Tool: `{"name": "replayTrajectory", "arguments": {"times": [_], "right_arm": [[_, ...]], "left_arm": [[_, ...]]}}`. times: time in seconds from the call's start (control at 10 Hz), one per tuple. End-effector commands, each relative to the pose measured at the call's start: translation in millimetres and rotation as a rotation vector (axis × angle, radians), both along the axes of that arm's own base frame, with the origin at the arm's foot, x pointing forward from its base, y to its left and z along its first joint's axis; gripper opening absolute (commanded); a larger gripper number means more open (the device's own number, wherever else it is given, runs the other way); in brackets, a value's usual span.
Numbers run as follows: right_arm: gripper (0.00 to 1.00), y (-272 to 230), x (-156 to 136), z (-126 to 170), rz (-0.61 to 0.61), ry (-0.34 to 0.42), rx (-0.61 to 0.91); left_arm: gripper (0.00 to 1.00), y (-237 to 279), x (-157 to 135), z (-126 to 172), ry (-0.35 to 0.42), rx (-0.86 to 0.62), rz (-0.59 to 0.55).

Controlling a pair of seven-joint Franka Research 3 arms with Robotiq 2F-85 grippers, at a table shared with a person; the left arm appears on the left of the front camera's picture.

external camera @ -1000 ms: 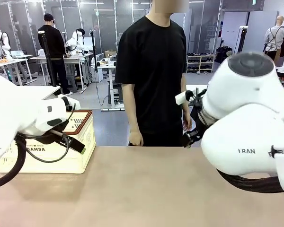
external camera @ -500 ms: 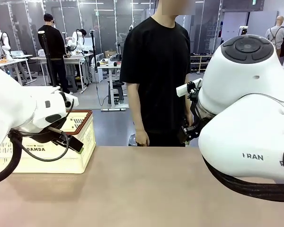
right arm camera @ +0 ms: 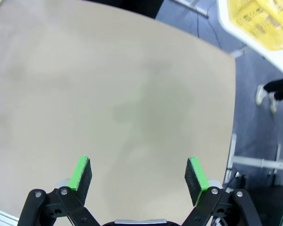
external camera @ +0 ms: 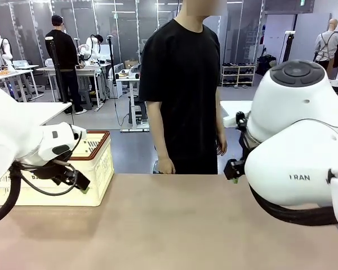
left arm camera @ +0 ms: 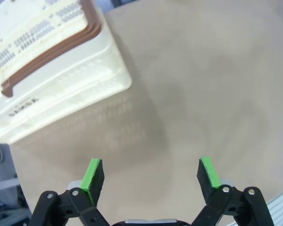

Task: Place the drinks into the Shopping basket.
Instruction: Pick up one drink and place it into the Shopping basket.

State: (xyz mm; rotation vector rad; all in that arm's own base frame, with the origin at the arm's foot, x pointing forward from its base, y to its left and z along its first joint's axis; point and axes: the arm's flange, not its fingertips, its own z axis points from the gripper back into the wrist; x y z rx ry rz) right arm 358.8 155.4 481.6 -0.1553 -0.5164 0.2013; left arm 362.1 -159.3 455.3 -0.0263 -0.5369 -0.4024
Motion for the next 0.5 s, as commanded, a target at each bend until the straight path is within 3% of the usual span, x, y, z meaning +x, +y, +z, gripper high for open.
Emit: {"name": "replayTrajectory", "arguments": {"times": [0.0, 0.1, 0.4], "right_arm": [[1.00, -48, -5, -55, -0.067, 0.071, 0.070], [1.00, -65, 2, -75, -0.103, 0.118, 0.100], [1.00, -96, 16, -121, -0.177, 0.202, 0.184]], "left_arm": [[1.00, 43, -11, -46, 0.077, 0.034, 0.096], [1.00, 61, -9, -66, 0.141, 0.029, 0.127], [1.00, 96, -5, -107, 0.198, -0.011, 0.236]]}}
